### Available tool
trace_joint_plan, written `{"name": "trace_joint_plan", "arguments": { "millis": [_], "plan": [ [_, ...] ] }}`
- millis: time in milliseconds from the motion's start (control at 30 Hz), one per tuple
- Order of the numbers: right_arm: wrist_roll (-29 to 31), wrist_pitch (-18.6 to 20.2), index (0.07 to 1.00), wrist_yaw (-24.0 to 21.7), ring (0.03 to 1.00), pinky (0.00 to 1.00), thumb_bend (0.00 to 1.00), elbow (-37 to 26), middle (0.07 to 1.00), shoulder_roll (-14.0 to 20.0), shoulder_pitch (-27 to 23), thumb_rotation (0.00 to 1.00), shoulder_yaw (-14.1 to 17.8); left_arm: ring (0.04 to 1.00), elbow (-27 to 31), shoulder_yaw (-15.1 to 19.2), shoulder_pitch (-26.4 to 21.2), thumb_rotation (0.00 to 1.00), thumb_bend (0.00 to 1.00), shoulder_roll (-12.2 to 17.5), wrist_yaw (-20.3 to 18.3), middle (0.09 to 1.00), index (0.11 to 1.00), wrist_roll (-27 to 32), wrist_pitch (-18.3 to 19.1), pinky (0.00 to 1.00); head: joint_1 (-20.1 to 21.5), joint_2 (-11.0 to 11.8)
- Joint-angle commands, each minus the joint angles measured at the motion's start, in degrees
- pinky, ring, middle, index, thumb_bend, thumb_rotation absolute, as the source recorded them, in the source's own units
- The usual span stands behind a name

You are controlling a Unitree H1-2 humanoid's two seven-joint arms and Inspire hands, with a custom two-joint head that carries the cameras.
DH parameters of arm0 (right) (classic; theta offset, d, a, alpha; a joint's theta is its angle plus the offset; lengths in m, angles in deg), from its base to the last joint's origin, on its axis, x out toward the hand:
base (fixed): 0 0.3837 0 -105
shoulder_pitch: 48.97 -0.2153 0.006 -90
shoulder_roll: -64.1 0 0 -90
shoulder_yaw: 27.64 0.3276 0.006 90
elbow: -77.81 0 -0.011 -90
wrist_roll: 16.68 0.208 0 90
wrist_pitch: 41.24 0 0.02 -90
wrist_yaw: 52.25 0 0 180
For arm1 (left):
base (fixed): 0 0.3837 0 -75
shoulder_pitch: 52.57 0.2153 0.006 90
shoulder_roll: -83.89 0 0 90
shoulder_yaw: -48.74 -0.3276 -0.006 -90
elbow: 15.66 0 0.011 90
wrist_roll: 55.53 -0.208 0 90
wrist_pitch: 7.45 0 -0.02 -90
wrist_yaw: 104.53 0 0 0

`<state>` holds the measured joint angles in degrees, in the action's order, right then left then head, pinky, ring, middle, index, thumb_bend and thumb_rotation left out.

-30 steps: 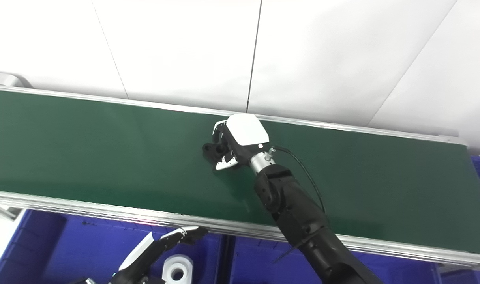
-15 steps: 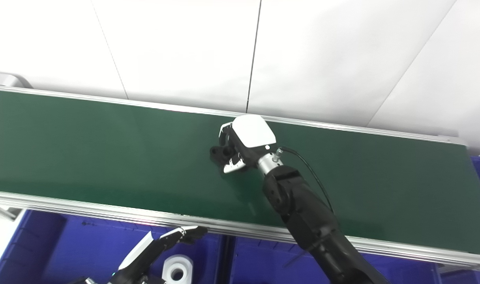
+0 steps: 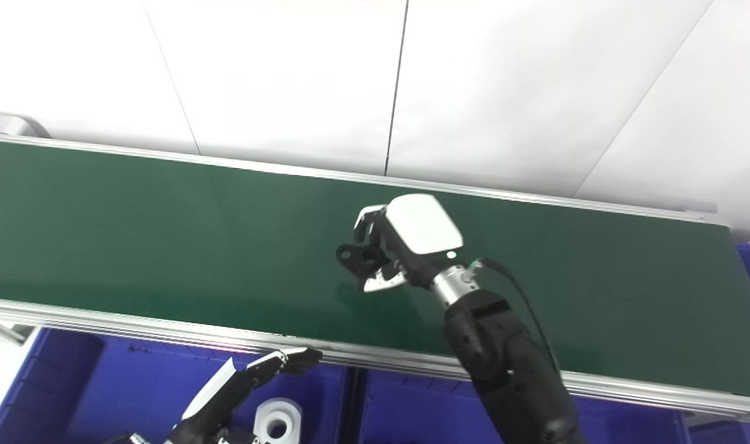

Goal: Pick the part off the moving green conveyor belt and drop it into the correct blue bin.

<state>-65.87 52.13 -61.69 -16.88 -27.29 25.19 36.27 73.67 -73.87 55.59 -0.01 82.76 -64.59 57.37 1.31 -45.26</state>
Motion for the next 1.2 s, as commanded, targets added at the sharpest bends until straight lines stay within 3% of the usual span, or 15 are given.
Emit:
{"name": "trace_joint_plan", "arguments": {
  "millis": [0,167,200,267,400,500,633,1033,1100,1167],
  "plan": [
    [0.4,0.7,0.518,-0.2,0.383,0.3,0.52,-4.0,0.436,0.3,1.1,0.0,1.4,0.811,2.5,0.4,0.5,0.26,0.89,0.2,-0.7,0.821,0.808,0.8,-1.7,0.78,0.0,-0.2],
    [1.9,-0.9,0.521,-0.4,0.369,0.29,0.52,-7.9,0.43,1.5,5.6,0.0,3.7,0.807,3.5,1.0,0.8,0.27,0.89,0.1,-1.4,0.821,0.803,0.9,-1.7,0.77,0.0,-1.6],
    [2.3,-1.4,0.497,-0.2,0.428,0.33,0.53,-8.3,0.475,1.7,6.4,0.0,4.1,0.805,3.7,1.1,0.9,0.27,0.89,0.1,-1.5,0.822,0.804,0.9,-1.7,0.77,0.0,-1.6],
    [2.9,-2.3,0.501,0.3,0.436,0.33,0.53,-10.0,0.472,2.6,9.3,0.0,4.7,0.8,4.2,1.5,1.0,0.28,0.89,0.1,-1.8,0.82,0.803,0.9,-1.7,0.76,0.2,-2.6],
    [3.9,-2.4,0.528,0.3,0.315,0.24,0.52,-12.3,0.423,3.5,13.9,0.0,5.4,0.797,5.1,2.6,1.5,0.28,0.89,0.0,-3.1,0.819,0.805,1.8,-1.7,0.76,1.2,-3.7],
    [3.5,-2.5,0.529,1.1,0.329,0.24,0.52,-13.1,0.422,3.7,17.2,0.0,5.6,0.798,5.7,3.7,1.9,0.27,0.9,-0.4,-4.3,0.823,0.797,2.0,-1.7,0.76,1.8,-4.2],
    [2.0,-2.0,0.527,1.9,0.359,0.27,0.52,-13.6,0.428,4.4,22.3,0.0,5.8,0.797,6.7,5.1,2.3,0.26,0.89,-0.5,-5.6,0.825,0.795,2.5,-1.7,0.76,3.2,-6.4],
    [1.9,-2.7,0.521,2.0,0.295,0.22,0.52,-12.3,0.405,6.3,28.7,0.0,6.0,0.779,8.7,9.8,2.8,0.26,0.89,-1.8,-11.8,0.829,0.798,5.5,-1.7,0.72,5.4,-10.7],
    [2.2,-2.9,0.518,1.7,0.368,0.28,0.52,-11.3,0.432,6.7,28.7,0.0,5.7,0.781,8.8,10.6,2.9,0.27,0.91,-2.1,-12.6,0.826,0.797,5.9,-1.7,0.73,5.7,-11.5],
    [2.2,-2.8,0.518,1.5,0.381,0.3,0.52,-10.6,0.435,6.8,28.7,0.0,5.5,0.782,9.0,11.2,2.9,0.27,0.91,-2.3,-13.4,0.825,0.796,6.7,-1.7,0.73,5.9,-12.1]
  ]
}}
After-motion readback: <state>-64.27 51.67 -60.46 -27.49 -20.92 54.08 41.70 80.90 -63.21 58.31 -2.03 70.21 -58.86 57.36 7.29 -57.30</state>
